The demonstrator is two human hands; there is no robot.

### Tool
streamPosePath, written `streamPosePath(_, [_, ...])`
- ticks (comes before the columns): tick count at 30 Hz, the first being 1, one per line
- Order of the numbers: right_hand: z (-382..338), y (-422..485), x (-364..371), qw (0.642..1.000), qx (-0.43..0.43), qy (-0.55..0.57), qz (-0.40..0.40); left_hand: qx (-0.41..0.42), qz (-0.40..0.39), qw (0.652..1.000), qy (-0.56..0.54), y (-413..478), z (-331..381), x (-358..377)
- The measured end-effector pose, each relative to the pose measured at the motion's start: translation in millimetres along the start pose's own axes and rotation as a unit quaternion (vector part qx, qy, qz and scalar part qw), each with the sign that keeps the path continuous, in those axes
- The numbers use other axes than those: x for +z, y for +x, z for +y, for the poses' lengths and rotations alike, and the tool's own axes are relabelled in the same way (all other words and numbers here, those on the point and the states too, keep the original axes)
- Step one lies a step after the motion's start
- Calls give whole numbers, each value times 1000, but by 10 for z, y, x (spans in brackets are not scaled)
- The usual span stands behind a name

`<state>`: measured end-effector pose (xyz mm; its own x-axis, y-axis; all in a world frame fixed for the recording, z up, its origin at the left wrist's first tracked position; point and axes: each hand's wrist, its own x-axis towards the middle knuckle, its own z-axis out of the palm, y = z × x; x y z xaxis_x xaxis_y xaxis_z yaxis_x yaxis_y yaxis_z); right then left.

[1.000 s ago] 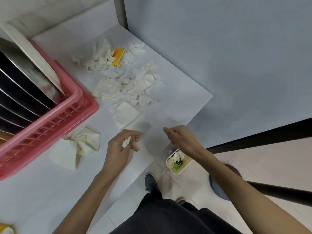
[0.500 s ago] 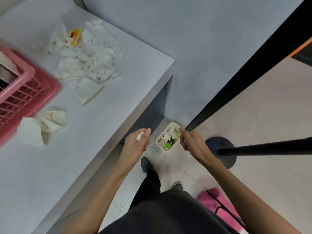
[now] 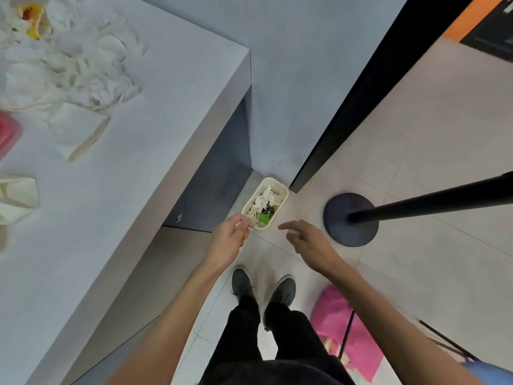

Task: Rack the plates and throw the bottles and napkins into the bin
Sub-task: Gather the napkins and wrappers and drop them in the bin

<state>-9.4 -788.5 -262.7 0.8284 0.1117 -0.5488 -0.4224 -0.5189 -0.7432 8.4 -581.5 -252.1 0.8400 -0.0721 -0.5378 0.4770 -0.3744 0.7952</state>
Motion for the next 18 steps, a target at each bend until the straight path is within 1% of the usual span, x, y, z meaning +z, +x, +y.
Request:
streamPosePath(3, [233,304,148,998,19,50,31,-5,-12,1000,-13,341,-310,62])
streamPosePath(7, [771,1010,352,996,2,26,87,9,16,1000,21,992,-815,260])
streamPosePath(10, [1241,1560,493,996,4,-6,92,42,21,996,82,1503,-1232,499])
streamPosePath(14, [1954,2285,730,995,-8,15,94,63,9,986,154,2254,-1956,862])
streamPosePath(16, [2319,2646,830,996,-21,9,89,66,-5,981,182,2621,-2288,1047])
streamPosePath(18, [2652,2983,926,994,-47,-20,97,72,-28,973,219,2959,-2574,1211])
